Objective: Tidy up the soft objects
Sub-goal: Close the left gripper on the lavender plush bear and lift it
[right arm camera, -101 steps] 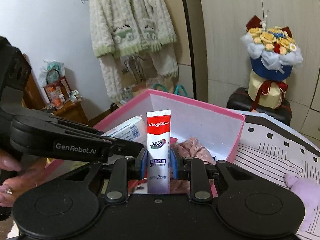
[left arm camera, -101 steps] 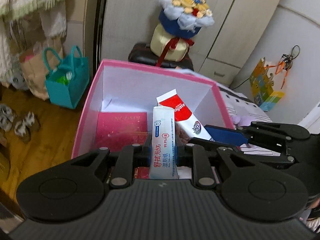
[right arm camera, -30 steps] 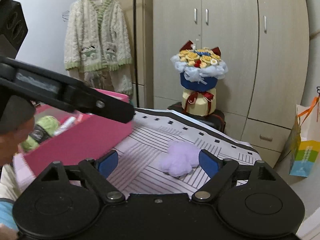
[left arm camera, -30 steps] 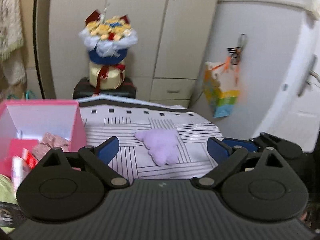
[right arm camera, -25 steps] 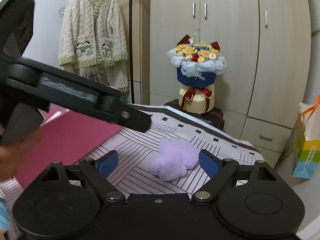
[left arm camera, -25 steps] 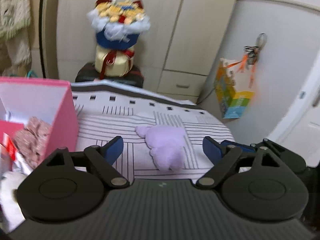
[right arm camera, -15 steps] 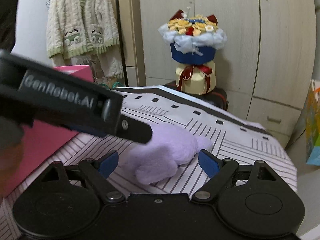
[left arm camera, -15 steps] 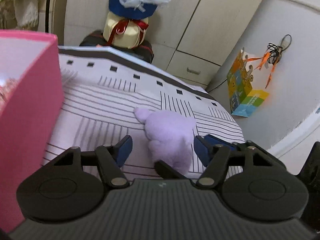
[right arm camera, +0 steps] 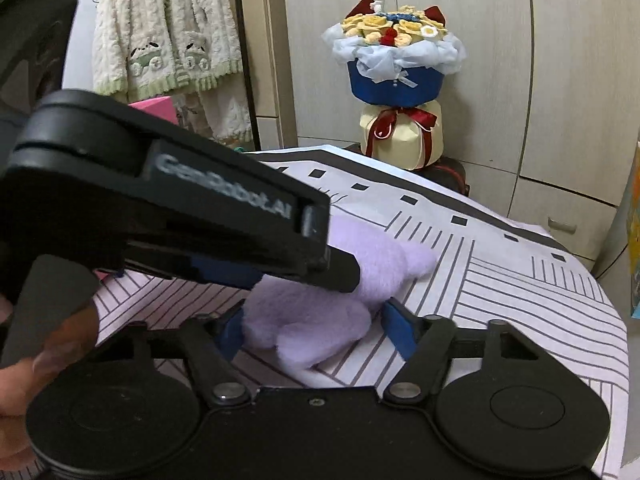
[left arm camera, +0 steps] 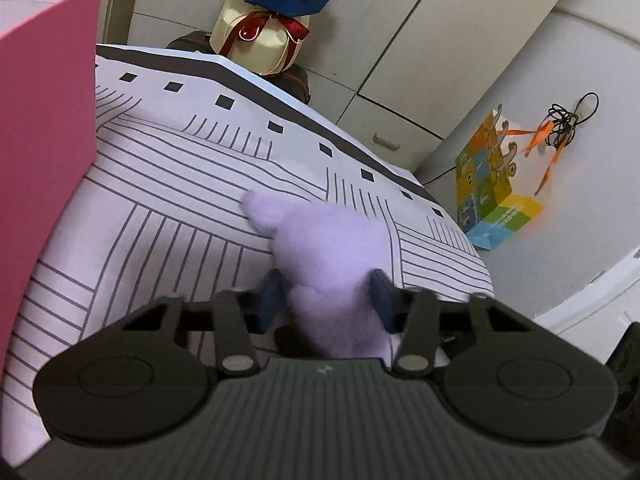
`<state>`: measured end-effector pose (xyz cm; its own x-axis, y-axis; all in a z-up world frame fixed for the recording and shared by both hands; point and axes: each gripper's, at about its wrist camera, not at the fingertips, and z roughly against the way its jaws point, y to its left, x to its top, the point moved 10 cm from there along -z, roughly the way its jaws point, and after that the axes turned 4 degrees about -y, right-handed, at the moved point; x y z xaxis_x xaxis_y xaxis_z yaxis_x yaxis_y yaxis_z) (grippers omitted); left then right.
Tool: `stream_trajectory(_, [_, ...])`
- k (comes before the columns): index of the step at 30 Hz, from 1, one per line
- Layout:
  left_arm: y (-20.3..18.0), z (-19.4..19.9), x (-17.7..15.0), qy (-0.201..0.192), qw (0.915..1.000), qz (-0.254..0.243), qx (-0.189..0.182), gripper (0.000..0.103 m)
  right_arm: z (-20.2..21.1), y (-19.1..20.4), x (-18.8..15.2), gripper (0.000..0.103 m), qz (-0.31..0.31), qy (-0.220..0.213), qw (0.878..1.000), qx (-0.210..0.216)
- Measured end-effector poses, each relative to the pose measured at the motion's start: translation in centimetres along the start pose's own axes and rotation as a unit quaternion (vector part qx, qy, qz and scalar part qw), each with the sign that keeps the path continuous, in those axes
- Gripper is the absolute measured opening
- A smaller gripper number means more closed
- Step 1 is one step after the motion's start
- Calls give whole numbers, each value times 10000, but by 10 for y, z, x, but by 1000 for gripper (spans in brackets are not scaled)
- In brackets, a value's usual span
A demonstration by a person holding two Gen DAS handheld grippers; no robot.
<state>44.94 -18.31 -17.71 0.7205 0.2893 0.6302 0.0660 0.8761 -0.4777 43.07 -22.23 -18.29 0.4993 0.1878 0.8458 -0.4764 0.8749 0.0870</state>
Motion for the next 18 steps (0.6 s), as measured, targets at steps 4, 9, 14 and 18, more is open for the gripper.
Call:
stream_trajectory(4, [-2, 12, -2, -14, 9999, -95, 45, 35, 7, 9, 1, 57, 104, -97, 9998, -102])
stream_trajectory(9, [-7, 32, -9, -8, 9998, -213, 5, 35, 24, 16, 1, 56, -102, -76, 9999, -93])
stream_trajectory(14, [-10, 49, -20, 134, 9994, -301, -111, 35, 42, 24, -4, 57, -456, 104, 9989, -98])
stream_trajectory(18, [-9, 65, -31, 193, 9994, -275, -92, 35, 57, 35, -12, 57, -594, 146, 9981, -122])
